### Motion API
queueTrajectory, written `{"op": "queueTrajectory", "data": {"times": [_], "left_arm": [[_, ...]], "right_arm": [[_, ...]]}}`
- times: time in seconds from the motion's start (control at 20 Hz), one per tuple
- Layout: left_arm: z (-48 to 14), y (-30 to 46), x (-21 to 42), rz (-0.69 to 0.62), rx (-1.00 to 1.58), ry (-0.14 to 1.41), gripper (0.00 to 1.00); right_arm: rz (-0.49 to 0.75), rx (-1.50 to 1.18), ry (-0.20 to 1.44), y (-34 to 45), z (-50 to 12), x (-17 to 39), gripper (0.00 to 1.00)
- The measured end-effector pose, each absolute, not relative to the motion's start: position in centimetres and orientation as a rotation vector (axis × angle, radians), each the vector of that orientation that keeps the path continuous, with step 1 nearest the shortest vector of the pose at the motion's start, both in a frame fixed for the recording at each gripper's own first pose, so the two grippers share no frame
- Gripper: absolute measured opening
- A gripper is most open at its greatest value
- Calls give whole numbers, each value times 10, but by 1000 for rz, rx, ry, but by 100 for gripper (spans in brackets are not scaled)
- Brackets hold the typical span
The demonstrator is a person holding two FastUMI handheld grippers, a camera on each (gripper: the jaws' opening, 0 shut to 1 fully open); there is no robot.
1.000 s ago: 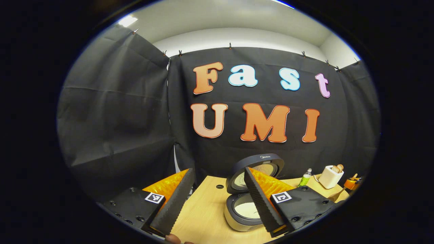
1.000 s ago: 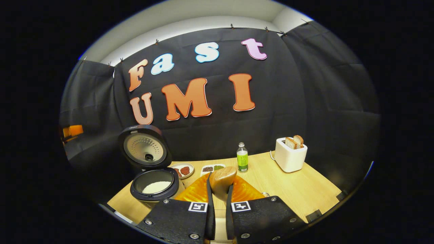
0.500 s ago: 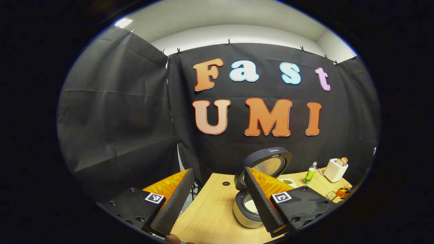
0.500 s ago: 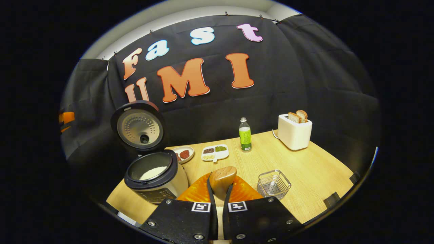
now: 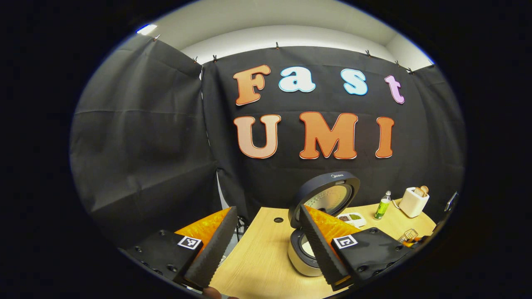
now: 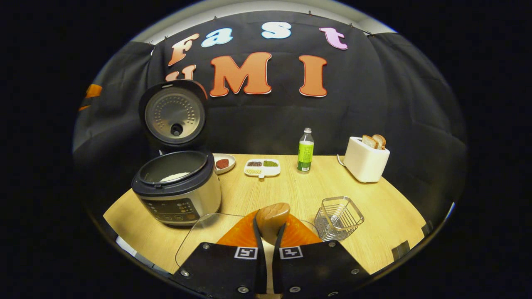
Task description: Close the left gripper, press the button to open the rice cooker; take a wooden spoon from the chopstick holder with the right hand, scoop a spoonful of rice and pour it into the rice cooker, then put the wooden spoon back into the chopstick holder.
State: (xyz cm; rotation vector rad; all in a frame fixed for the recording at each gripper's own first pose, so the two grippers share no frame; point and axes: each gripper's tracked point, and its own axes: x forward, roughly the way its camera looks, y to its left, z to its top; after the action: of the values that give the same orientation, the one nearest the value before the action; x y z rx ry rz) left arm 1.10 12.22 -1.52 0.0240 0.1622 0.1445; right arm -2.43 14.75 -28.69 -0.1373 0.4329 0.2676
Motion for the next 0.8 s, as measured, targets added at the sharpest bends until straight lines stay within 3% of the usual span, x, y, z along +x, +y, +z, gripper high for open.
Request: {"op": "queueTrajectory", "data": {"times": [0.8], "left_arm": [[-31, 128, 10, 140, -11, 192, 99]], "right_arm": [[227, 445, 618, 188, -302, -52, 5]]}}
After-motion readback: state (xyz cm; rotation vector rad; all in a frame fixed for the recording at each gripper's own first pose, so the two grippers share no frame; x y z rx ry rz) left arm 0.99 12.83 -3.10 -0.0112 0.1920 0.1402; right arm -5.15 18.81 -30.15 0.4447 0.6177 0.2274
